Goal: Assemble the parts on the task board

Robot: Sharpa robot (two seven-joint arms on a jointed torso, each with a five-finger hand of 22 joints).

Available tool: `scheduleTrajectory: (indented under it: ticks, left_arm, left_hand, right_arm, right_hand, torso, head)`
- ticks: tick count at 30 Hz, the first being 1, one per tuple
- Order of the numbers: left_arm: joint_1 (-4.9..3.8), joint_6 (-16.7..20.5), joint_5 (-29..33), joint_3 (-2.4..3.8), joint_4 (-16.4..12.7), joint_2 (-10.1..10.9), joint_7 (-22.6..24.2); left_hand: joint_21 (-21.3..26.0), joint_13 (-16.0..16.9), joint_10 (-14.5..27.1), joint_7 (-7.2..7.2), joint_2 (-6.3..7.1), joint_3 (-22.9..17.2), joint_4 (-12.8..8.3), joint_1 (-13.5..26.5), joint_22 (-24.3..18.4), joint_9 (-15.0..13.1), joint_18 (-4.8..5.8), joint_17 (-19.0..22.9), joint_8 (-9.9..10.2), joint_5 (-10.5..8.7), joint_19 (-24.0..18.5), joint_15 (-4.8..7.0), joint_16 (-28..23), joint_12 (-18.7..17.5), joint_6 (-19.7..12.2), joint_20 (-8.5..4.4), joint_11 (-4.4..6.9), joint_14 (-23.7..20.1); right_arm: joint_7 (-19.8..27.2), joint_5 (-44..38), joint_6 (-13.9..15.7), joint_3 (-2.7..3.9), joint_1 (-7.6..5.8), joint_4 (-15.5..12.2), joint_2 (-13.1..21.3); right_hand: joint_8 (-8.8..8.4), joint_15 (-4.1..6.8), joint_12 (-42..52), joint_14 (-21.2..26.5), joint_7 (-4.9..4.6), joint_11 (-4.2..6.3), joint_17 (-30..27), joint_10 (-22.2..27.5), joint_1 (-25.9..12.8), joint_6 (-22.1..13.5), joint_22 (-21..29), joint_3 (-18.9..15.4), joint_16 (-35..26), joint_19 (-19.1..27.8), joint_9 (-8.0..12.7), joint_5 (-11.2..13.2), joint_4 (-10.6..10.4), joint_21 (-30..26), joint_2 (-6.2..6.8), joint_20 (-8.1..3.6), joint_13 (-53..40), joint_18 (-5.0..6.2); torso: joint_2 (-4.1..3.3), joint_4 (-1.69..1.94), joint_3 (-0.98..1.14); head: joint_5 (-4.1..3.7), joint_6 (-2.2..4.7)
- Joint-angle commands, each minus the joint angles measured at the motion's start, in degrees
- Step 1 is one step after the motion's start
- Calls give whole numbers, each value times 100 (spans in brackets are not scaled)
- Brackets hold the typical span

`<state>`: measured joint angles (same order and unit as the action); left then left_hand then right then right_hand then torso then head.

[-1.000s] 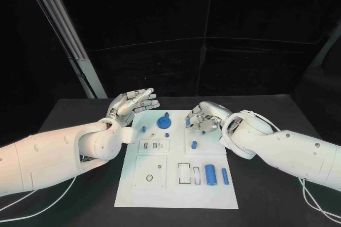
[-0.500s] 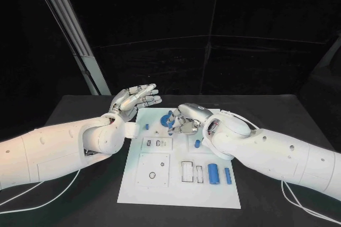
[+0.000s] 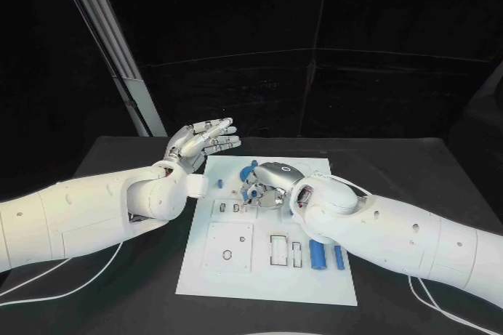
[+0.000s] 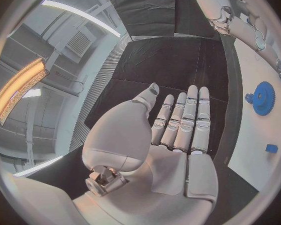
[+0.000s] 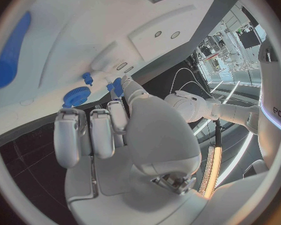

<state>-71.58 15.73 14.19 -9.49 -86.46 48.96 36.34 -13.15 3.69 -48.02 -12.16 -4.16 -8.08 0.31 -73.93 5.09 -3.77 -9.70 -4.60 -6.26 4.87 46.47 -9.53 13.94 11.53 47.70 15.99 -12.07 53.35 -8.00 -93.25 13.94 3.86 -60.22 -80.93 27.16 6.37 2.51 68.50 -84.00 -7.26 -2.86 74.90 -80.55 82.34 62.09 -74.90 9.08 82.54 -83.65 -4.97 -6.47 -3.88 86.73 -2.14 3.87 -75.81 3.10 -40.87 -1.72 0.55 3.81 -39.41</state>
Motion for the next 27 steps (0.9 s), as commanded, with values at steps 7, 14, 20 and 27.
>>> scheduleTrajectory:
  ticks: [7, 14, 20, 27]
  left_arm:
    - [-16, -93, 15, 6, 8, -22, 103]
    - [-16, -99, 15, 6, 17, -38, 98]
    - [-16, -99, 15, 6, 22, -44, 91]
    - [-16, -112, 15, 6, 15, -50, 85]
  left_hand:
    - [28, -4, -30, -263, -28, -30, -16, -14, -7, -3, -77, 5, 3, -7, 46, -5, 37, 39, 53, -13, -2, 39]
    - [28, -4, -30, -263, -28, -30, -16, -14, -7, -3, -77, 5, 3, -7, 46, -5, 37, 39, 53, -13, -2, 39]
    - [28, -4, -30, -263, -28, -30, -16, -14, -7, -3, -77, 5, 3, -7, 46, -5, 37, 39, 53, -13, -2, 39]
    - [28, -4, -30, -263, -28, -30, -16, -14, -7, -3, -77, 5, 3, -7, 46, -5, 37, 39, 53, -13, -2, 39]
  right_arm:
    - [-89, -331, -167, -43, 47, 75, -92]
    - [-81, -442, -118, -132, 60, 160, -168]
    - [-67, -476, -113, -150, 76, 210, -210]
    - [-78, -449, -164, -155, 84, 223, -221]
  right_hand:
    - [18, 28, -36, -299, 133, 177, -10, -123, -75, 179, -523, 40, -28, 20, -39, -39, -4, -39, -11, -13, 102, -83]
    - [12, 27, -41, -299, 132, 176, -12, -120, -92, 178, -520, 43, -31, 22, -38, -41, -5, -41, -1, -13, 104, -83]
    - [6, 27, -48, -298, 130, 176, -19, -118, -106, 174, -514, 44, -35, 25, -36, -41, -5, -43, 10, -14, 107, -81]
    - [2, 27, -44, -299, 129, 174, -13, -119, -119, 173, -513, 45, -33, 26, -35, -38, -7, -44, 17, -14, 104, -81]
  torso:
    - [1, 3, 8]
    - [-2, 11, 4]
    - [-1, 9, 0]
    - [0, 10, -4]
  head:
    - [42, -59]
    - [30, -67]
    - [41, -90]
    - [44, -107]
